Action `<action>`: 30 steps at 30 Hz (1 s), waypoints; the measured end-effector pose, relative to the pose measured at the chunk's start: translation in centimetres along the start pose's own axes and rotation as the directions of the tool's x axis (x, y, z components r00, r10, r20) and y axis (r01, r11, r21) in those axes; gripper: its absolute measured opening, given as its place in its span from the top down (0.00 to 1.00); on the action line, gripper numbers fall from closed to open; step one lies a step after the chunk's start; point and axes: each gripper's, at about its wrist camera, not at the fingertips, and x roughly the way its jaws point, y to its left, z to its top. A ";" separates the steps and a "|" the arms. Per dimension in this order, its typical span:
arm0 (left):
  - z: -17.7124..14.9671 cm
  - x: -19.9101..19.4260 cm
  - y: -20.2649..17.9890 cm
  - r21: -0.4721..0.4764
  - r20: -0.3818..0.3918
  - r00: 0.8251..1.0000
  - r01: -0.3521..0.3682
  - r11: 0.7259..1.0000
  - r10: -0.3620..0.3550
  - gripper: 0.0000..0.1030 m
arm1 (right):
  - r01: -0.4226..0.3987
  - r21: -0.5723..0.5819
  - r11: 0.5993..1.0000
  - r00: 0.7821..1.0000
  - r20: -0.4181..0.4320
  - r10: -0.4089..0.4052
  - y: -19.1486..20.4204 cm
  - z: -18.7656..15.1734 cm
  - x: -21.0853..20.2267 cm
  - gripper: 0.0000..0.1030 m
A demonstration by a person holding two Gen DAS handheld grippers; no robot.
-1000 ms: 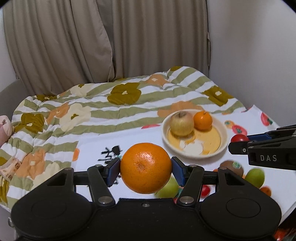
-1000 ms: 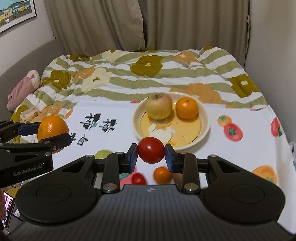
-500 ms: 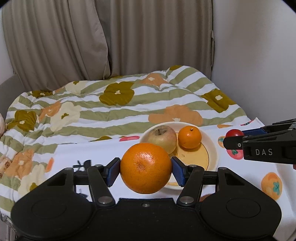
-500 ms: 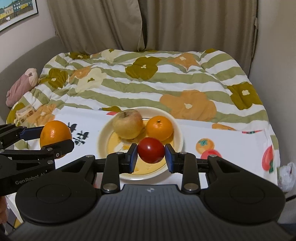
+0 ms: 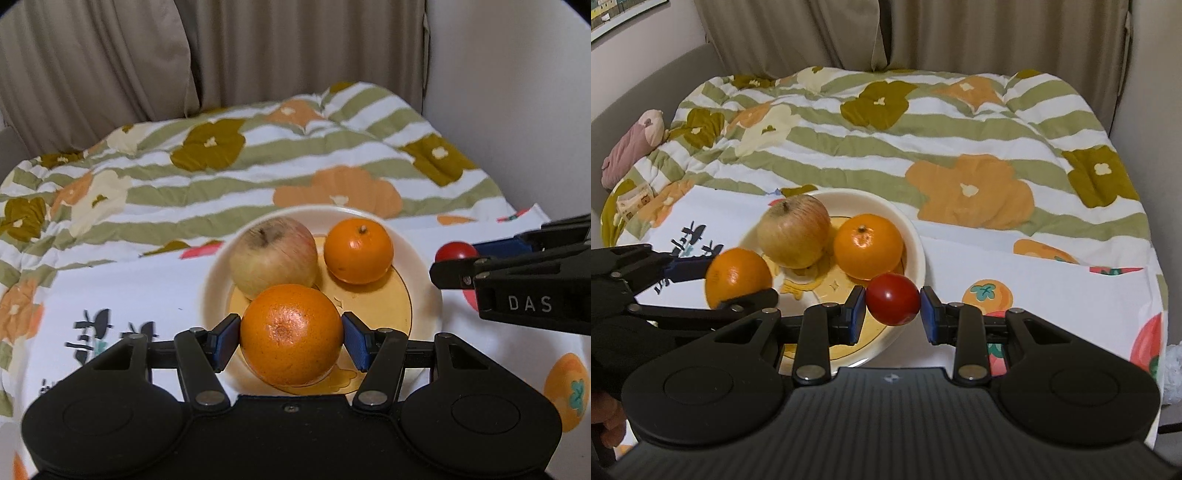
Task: Organize fruits
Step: 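Release the orange into the bowl with the left gripper while the right releases the tomato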
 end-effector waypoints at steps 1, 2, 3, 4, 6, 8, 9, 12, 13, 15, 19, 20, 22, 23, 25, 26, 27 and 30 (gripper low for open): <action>0.1 0.5 -0.3 0.005 -0.011 1.000 0.000 1.000 0.000 0.38 | -0.003 -0.002 1.000 1.000 -0.003 0.003 -0.1 0.1 0.3 0.55; 0.1 1.0 -0.5 0.010 -0.021 1.000 0.001 1.000 -0.001 0.38 | -0.006 -0.005 1.000 1.000 -0.007 0.006 -0.3 0.1 0.6 0.55; 0.1 1.4 -0.9 0.012 -0.027 1.000 0.001 1.000 -0.001 0.38 | -0.008 -0.007 1.000 1.000 -0.009 0.008 -0.5 0.1 0.9 0.55; 0.1 1.7 -1.1 0.018 -0.035 0.999 0.001 1.000 0.000 0.38 | -0.010 -0.009 1.000 1.000 -0.011 0.010 -0.6 0.1 1.1 0.55; 0.1 2.2 -1.4 0.027 -0.047 0.999 -0.003 1.000 0.004 0.38 | -0.016 -0.010 1.000 1.000 -0.015 0.016 -0.7 0.2 1.4 0.55; 0.1 2.6 -1.7 0.035 -0.064 0.998 -0.003 0.999 0.005 0.38 | -0.021 -0.008 1.000 1.000 -0.020 0.021 -0.9 0.2 1.7 0.55; 0.0 2.6 -1.7 0.032 -0.071 0.997 -0.001 0.999 0.003 0.38 | -0.025 -0.006 1.000 0.999 -0.023 0.024 -1.0 0.2 1.8 0.55; -0.1 2.3 -1.6 0.035 -0.054 0.999 0.000 0.999 0.002 0.29 | -0.033 -0.009 0.999 0.999 -0.026 0.032 -1.0 0.2 1.9 0.55; -0.1 1.9 -1.5 0.040 -0.040 0.999 -0.006 0.999 0.008 0.18 | -0.035 -0.011 0.999 0.999 -0.027 0.035 -1.0 0.2 1.9 0.55; 0.1 1.2 -1.3 0.038 -0.015 1.000 -0.007 0.999 0.007 0.13 | -0.040 -0.012 0.999 0.999 -0.028 0.039 -1.0 0.3 1.9 0.55; -0.1 0.3 -0.7 0.025 -0.011 1.000 -0.008 1.000 0.008 0.12 | -0.053 -0.014 0.998 0.998 -0.028 0.052 -1.0 0.6 2.1 0.55; -0.2 0.1 -0.6 0.024 -0.012 1.000 -0.012 1.000 0.012 0.12 | -0.058 -0.016 0.998 0.998 -0.029 0.057 -0.9 0.6 2.1 0.55; -0.7 -0.4 -0.3 0.019 -0.012 1.000 -0.020 1.000 0.020 0.12 | -0.071 -0.016 0.997 0.997 -0.034 0.071 -0.7 0.7 2.3 0.55; -0.9 -0.7 -0.2 0.015 -0.011 1.000 -0.023 1.000 0.023 0.12 | -0.078 -0.013 0.997 0.996 -0.036 0.077 -0.6 0.8 2.4 0.55; -1.3 -1.1 0.1 0.009 -0.011 0.999 -0.034 0.999 0.034 0.12 | -0.092 -0.004 0.996 0.995 -0.044 0.092 -0.4 0.9 2.8 0.55; -1.5 -1.3 0.2 0.005 -0.010 0.999 -0.039 0.999 0.039 0.12 | -0.098 0.001 0.995 0.994 -0.047 0.098 -0.3 1.0 3.0 0.55; -1.7 -1.5 0.4 0.001 -0.011 0.999 -0.043 0.999 0.043 0.12 | -0.104 0.010 0.995 0.993 -0.052 0.104 -0.3 1.0 3.3 0.55; -2.0 -2.0 0.8 -0.019 -0.010 0.999 -0.053 0.998 0.053 0.12 | -0.117 0.041 0.992 0.991 -0.067 0.120 0.0 1.1 4.1 0.55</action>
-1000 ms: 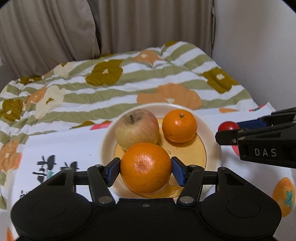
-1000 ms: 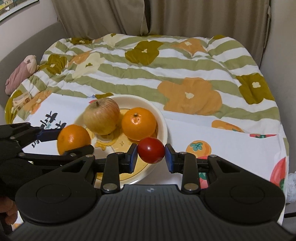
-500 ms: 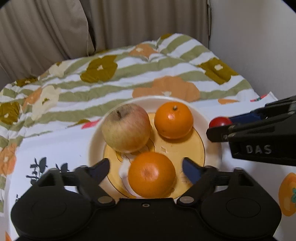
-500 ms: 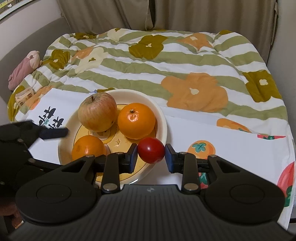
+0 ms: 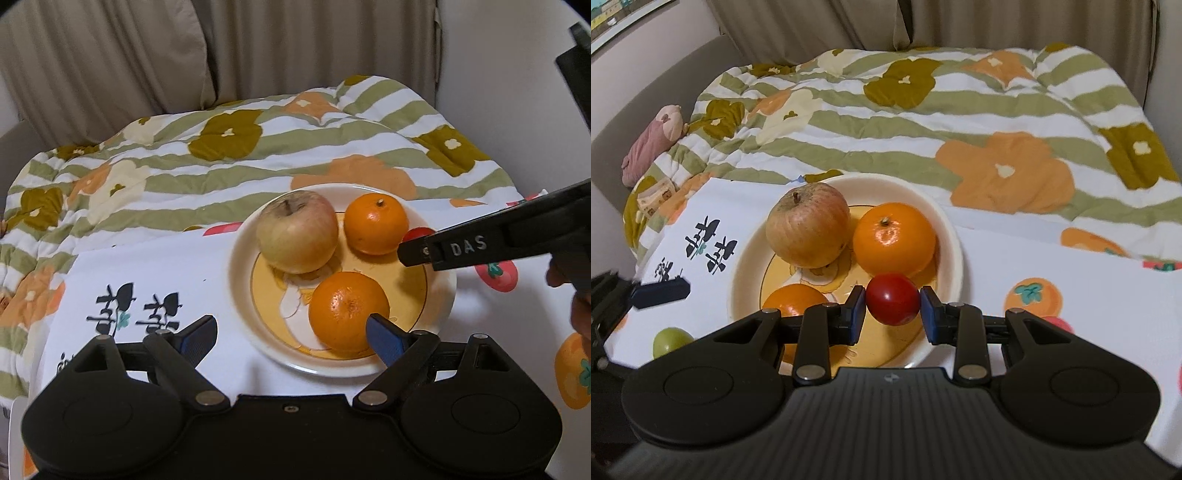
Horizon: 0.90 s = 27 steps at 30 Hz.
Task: Organize fruits
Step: 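Release the orange into the bowl with the left gripper while the right releases the tomato, then withdraw both grippers from the bowl toward the remaining fruit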
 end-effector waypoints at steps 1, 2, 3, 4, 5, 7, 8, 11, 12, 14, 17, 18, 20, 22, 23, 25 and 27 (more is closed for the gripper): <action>-0.1 -0.1 0.1 -0.004 0.000 1.000 -0.004 1.000 0.004 0.12 | -0.005 0.009 1.000 1.000 -0.005 0.005 0.0 0.0 0.2 0.55; -0.2 -0.2 0.2 -0.008 0.000 1.000 -0.009 1.000 0.009 0.12 | -0.012 0.017 1.000 1.000 -0.011 0.012 0.1 0.0 0.5 0.55; -0.4 -0.2 0.3 -0.010 -0.001 1.000 -0.012 1.000 0.012 0.12 | -0.016 0.023 1.000 1.000 -0.014 0.017 0.1 0.0 0.7 0.55; -0.5 -0.2 0.4 -0.012 -0.002 1.000 -0.015 1.000 0.015 0.12 | -0.019 0.026 0.999 1.000 -0.017 0.019 0.2 0.0 0.8 0.55; -0.6 -0.3 0.5 -0.016 -0.003 1.000 -0.017 1.000 0.017 0.12 | -0.019 0.028 0.999 1.000 -0.020 0.020 0.3 -0.1 1.0 0.55; -0.8 -0.3 0.6 -0.024 -0.006 1.000 -0.019 1.000 0.019 0.12 | -0.018 0.032 0.999 1.000 -0.023 0.019 0.4 -0.2 1.3 0.55; -0.9 -0.3 0.7 -0.030 -0.008 1.000 -0.021 0.999 0.021 0.12 | -0.017 0.038 0.999 1.000 -0.025 0.018 0.4 -0.2 1.4 0.55; -1.3 -0.6 0.9 -0.044 -0.009 1.000 -0.025 0.999 0.025 0.12 | -0.017 0.055 0.998 0.999 -0.031 0.019 0.4 -0.3 1.8 0.55; -1.5 -0.7 0.9 -0.048 -0.008 1.000 -0.025 0.999 0.025 0.12 | -0.018 0.061 0.998 0.999 -0.032 0.020 0.4 -0.3 1.8 0.54; -1.7 -1.0 1.1 -0.056 -0.007 1.000 -0.030 0.998 0.029 0.12 | -0.023 0.067 0.997 0.999 -0.028 0.025 0.5 -0.3 1.8 0.52; -2.1 -1.6 1.4 -0.064 -0.004 0.999 -0.036 0.997 0.036 0.12 | -0.004 0.060 0.998 1.000 -0.009 0.004 0.7 -0.3 1.3 0.19; -2.2 -1.7 1.5 -0.065 -0.003 0.999 -0.038 0.997 0.038 0.12 | 0.003 0.059 0.998 1.000 0.009 -0.003 0.8 -0.4 0.9 0.12; -2.4 -2.1 1.7 -0.067 -0.001 0.999 -0.042 0.997 0.042 0.12 | 0.011 0.054 0.998 0.999 0.034 -0.012 1.1 -0.6 0.1 0.02; -2.7 -2.5 1.9 -0.070 0.004 0.999 -0.043 0.997 0.043 0.12 | 0.041 0.036 0.998 0.998 0.049 -0.043 1.5 -0.9 -0.5 0.02; -2.8 -2.8 2.0 -0.072 0.008 0.999 -0.042 0.996 0.043 0.12 | 0.049 0.023 0.999 0.997 0.050 -0.050 1.7 -1.0 -0.7 0.02; -2.9 -3.2 2.1 -0.075 0.017 0.999 -0.043 0.996 0.044 0.12 | 0.059 0.013 0.998 0.997 0.055 -0.059 2.0 -1.3 -1.3 0.02; -3.0 -3.7 2.3 -0.074 0.028 0.999 -0.042 0.996 0.044 0.12 | 0.060 0.018 0.998 0.996 0.061 -0.061 2.1 -1.5 -1.9 0.02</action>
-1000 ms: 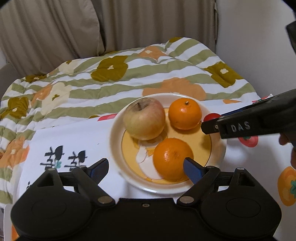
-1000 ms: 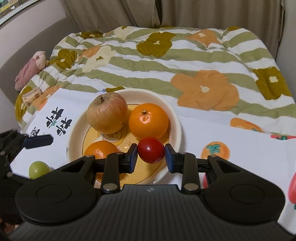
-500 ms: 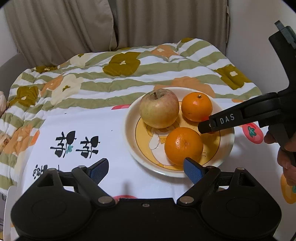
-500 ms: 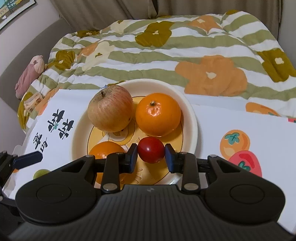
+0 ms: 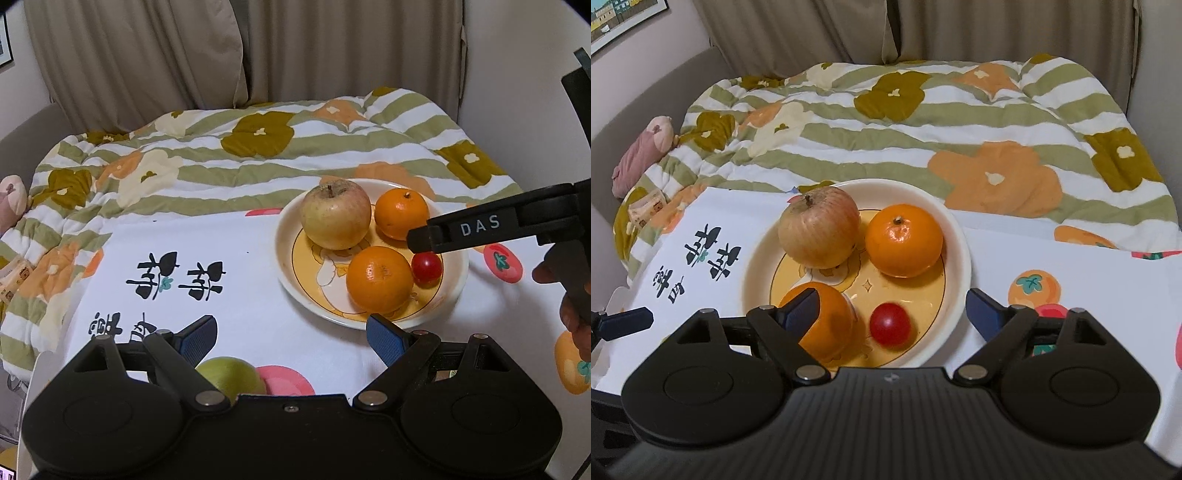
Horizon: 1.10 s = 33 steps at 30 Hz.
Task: Organize fruits
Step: 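Withdraw both grippers from the bowl toward the remaining fruit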
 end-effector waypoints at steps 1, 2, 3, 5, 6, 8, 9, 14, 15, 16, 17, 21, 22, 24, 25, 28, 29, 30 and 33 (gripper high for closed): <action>-0.1 -0.2 0.1 0.001 0.005 1.000 0.000 1.000 0.000 0.12 | 0.002 0.005 1.000 1.000 0.004 -0.002 0.0 0.0 -0.3 0.02; -0.1 -0.5 0.2 0.001 0.012 1.000 0.001 1.000 -0.001 0.12 | 0.004 0.010 1.000 1.000 0.010 -0.004 0.0 -0.2 -0.7 0.02; -0.2 -0.9 0.3 0.001 0.018 1.000 0.003 1.000 -0.003 0.12 | 0.005 0.014 1.000 1.000 0.014 -0.006 0.1 -0.2 -1.0 0.02; -0.3 -1.6 0.5 -0.003 0.034 0.999 0.010 1.000 -0.009 0.12 | 0.010 0.021 1.000 1.000 0.021 -0.011 0.2 -0.4 -1.8 0.02; -0.4 -2.1 0.7 -0.005 0.042 0.999 0.013 1.000 -0.013 0.12 | 0.012 0.024 1.000 1.000 0.024 -0.013 0.3 -0.5 -2.1 0.02; -0.5 -2.8 0.9 -0.006 0.053 0.998 0.017 1.000 -0.017 0.12 | 0.015 0.031 0.999 0.999 0.034 -0.016 0.5 -0.8 -2.9 0.02; -0.5 -3.2 1.0 -0.005 0.058 0.998 0.017 1.000 -0.017 0.12 | 0.017 0.033 0.999 0.999 0.040 -0.018 0.7 -0.9 -3.4 0.02; -0.8 -5.2 1.6 -0.009 0.082 0.996 0.029 1.000 -0.028 0.12 | 0.034 0.044 0.998 0.997 0.065 -0.037 1.4 -1.4 -5.6 0.02; -1.0 -5.5 1.8 -0.011 0.085 0.996 0.035 0.999 -0.034 0.12 | 0.039 0.046 0.998 0.997 0.070 -0.042 1.6 -1.6 -6.2 0.02; -1.1 -5.9 2.0 -0.016 0.090 0.995 0.041 0.999 -0.040 0.12 | 0.044 0.048 0.998 0.996 0.074 -0.047 1.8 -1.7 -6.6 0.02; -1.2 -6.4 2.2 -0.021 0.095 0.994 0.050 0.999 -0.048 0.11 | 0.049 0.049 0.998 0.996 0.077 -0.053 2.0 -1.9 -7.0 0.02; -1.7 -7.9 2.9 -0.029 0.118 0.990 0.078 0.997 -0.074 0.11 | 0.080 0.056 0.995 0.992 0.097 -0.085 2.9 -2.8 -9.0 0.02; -1.8 -8.2 3.0 -0.028 0.121 0.990 0.082 0.996 -0.078 0.11 | 0.086 0.063 0.994 0.991 0.100 -0.092 3.0 -3.1 -9.5 0.02; -2.1 -8.9 3.4 -0.024 0.133 0.987 0.093 0.995 -0.089 0.11 | 0.095 0.077 0.992 0.989 0.106 -0.103 3.3 -3.6 -10.4 0.02; -2.2 -9.3 3.6 -0.021 0.139 0.986 0.098 0.995 -0.094 0.11 | 0.100 0.086 0.991 0.988 0.110 -0.109 3.5 -3.9 -10.8 0.02; -2.6 -10.2 4.2 -0.012 0.155 0.982 0.112 0.994 -0.109 0.11 | 0.118 0.109 0.987 0.984 0.122 -0.131 4.1 -4.7 -12.2 0.02; -2.8 -10.5 4.4 -0.009 0.160 0.981 0.115 0.993 -0.113 0.11 | 0.126 0.118 0.985 0.982 0.125 -0.140 4.4 -5.0 -12.6 0.02; -2.9 -10.7 4.6 -0.007 0.164 0.980 0.119 0.993 -0.116 0.11 | 0.131 0.125 0.983 0.981 0.127 -0.147 4.6 -5.3 -12.9 0.02; -3.4 -11.2 5.3 0.008 0.177 0.976 0.129 0.992 -0.128 0.11 | 0.147 0.153 0.977 0.977 0.129 -0.167 5.3 -6.5 -13.8 0.02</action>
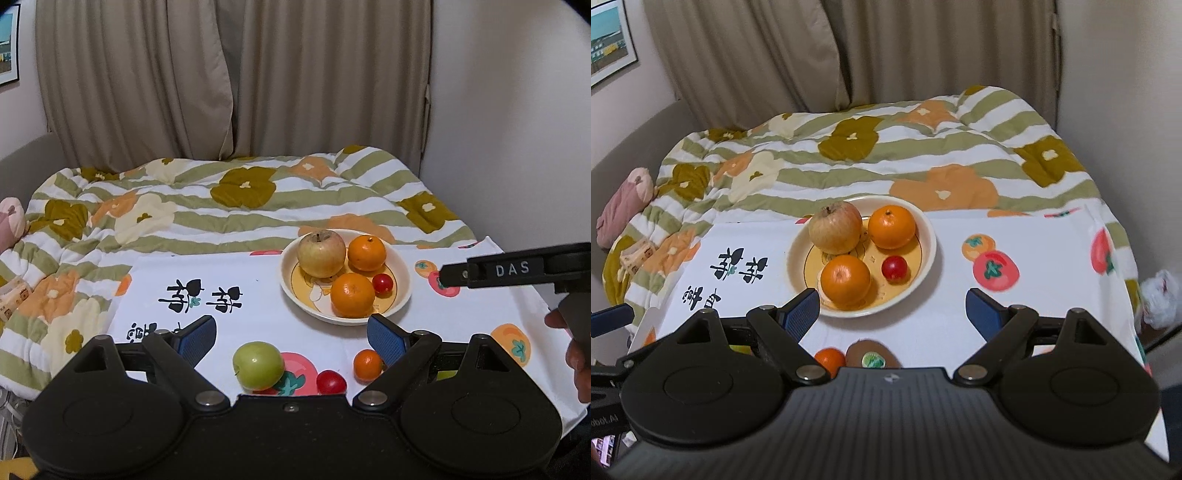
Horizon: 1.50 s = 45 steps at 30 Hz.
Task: Organize fruits
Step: 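Withdraw both grippers from the bowl toward the remaining fruit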
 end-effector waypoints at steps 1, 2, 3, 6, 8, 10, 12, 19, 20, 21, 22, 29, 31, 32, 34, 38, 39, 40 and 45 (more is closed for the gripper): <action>-0.1 -0.1 0.1 0.005 0.003 1.000 0.003 1.000 -0.003 0.11 | 0.007 0.008 1.000 1.000 0.000 -0.007 0.1 -0.3 -0.3 0.02; -0.3 -0.2 0.3 0.012 0.006 1.000 0.005 1.000 -0.005 0.11 | 0.015 0.015 1.000 1.000 0.001 -0.015 0.2 -0.7 -0.6 0.02; -0.4 -0.2 0.5 0.017 0.008 1.000 0.008 1.000 -0.009 0.11 | 0.024 0.022 0.999 1.000 0.001 -0.024 0.4 -1.2 -0.8 0.02; -1.0 -0.2 1.1 0.039 0.012 1.000 0.020 0.999 -0.021 0.11 | 0.051 0.042 0.998 0.999 -0.005 -0.051 0.8 -2.6 -1.3 0.02; -1.4 0.2 1.5 0.058 0.012 0.999 0.029 0.998 -0.030 0.11 | 0.068 0.057 0.996 0.998 -0.008 -0.068 0.9 -3.6 -1.4 0.02; -1.7 0.7 2.1 0.077 0.008 0.999 0.040 0.996 -0.041 0.11 | 0.087 0.073 0.994 0.996 -0.014 -0.086 1.1 -4.6 -1.5 0.02; -2.1 1.2 2.6 0.095 0.009 0.999 0.052 0.994 -0.053 0.11 | 0.105 0.088 0.991 0.994 -0.019 -0.103 1.2 -5.7 -1.4 0.02; -3.5 4.6 3.9 0.195 -0.014 0.996 0.092 0.977 -0.091 0.11 | 0.171 0.110 0.979 0.985 -0.037 -0.168 1.8 -8.6 -0.1 0.02; -3.7 5.1 3.9 0.209 -0.019 0.996 0.094 0.973 -0.092 0.11 | 0.181 0.107 0.978 0.983 -0.039 -0.178 1.9 -8.9 0.1 0.02; -3.8 5.7 4.0 0.224 -0.026 0.995 0.096 0.970 -0.093 0.11 | 0.191 0.103 0.976 0.981 -0.042 -0.188 2.0 -9.2 0.4 0.02; -3.9 6.4 4.1 0.239 -0.035 0.995 0.101 0.966 -0.095 0.11 | 0.199 0.099 0.975 0.980 -0.045 -0.196 2.1 -9.4 0.6 0.02; -4.8 10.2 4.3 0.297 -0.092 0.991 0.124 0.947 -0.101 0.12 | 0.226 0.070 0.972 0.972 -0.080 -0.221 2.2 -10.7 2.7 0.02; -5.0 11.1 4.3 0.309 -0.106 0.989 0.128 0.942 -0.100 0.13 | 0.220 0.074 0.973 0.973 -0.084 -0.214 1.9 -10.8 3.3 0.02; -5.1 11.5 4.2 0.316 -0.112 0.989 0.129 0.940 -0.098 0.15 | 0.218 0.076 0.973 0.974 -0.085 -0.212 1.8 -10.9 3.6 0.02; -5.4 12.2 4.0 0.331 -0.127 0.987 0.134 0.934 -0.097 0.17 | 0.218 0.082 0.973 0.974 -0.087 -0.211 1.6 -11.1 4.1 0.02; -5.6 13.1 3.7 0.349 -0.147 0.984 0.148 0.925 -0.102 0.22 | 0.213 0.104 0.971 0.974 -0.098 -0.203 1.0 -11.3 4.8 0.03; -5.6 13.2 3.6 0.351 -0.152 0.983 0.151 0.924 -0.103 0.23 | 0.210 0.106 0.972 0.975 -0.100 -0.200 1.0 -11.3 5.0 0.03; -5.6 13.4 3.6 0.352 -0.158 0.982 0.154 0.923 -0.103 0.26 | 0.208 0.105 0.972 0.975 -0.101 -0.197 1.0 -11.4 5.1 0.04; -5.7 14.3 3.6 0.343 -0.186 0.978 0.158 0.926 -0.098 0.38 | 0.200 0.098 0.975 0.976 -0.111 -0.189 0.7 -11.3 5.7 0.05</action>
